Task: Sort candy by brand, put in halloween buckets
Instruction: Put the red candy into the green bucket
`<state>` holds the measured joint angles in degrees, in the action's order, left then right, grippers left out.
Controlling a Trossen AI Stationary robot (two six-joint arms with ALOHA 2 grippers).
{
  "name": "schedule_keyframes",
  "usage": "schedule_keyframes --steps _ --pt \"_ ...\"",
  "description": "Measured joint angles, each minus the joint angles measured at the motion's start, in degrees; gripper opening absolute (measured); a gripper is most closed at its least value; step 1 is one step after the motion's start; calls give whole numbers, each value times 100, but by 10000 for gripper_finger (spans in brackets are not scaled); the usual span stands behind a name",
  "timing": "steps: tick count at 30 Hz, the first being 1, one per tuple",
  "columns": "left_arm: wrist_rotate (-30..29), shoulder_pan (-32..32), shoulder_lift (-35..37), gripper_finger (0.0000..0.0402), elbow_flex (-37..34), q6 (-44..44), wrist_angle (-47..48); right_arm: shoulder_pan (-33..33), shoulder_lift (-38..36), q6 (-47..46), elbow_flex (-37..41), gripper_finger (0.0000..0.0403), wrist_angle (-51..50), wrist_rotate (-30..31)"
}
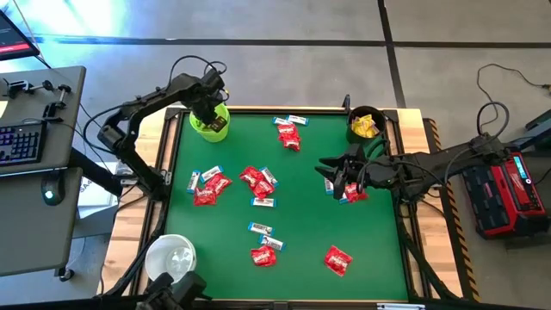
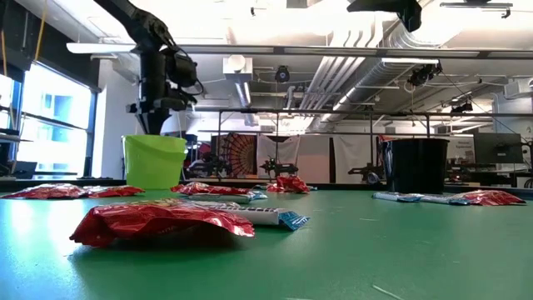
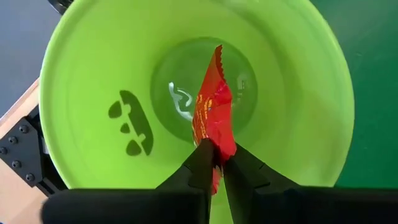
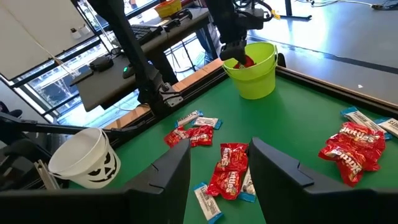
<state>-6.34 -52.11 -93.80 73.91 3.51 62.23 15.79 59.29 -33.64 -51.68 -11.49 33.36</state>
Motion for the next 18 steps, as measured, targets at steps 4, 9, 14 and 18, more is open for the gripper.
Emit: schedule_keyframes --steps 4,9,14,18 --pt "-26 104 111 62 0 -22 -32 -1 0 113 0 149 -10 -4" --pt "-37 225 423 119 0 -36 -148 0 0 203 0 149 -33 -16" --pt "-27 473 876 158 0 -179 -235 0 0 213 0 149 -78 -14" --pt "8 939 1326 166 0 -127 -353 0 2 214 0 149 -139 -14"
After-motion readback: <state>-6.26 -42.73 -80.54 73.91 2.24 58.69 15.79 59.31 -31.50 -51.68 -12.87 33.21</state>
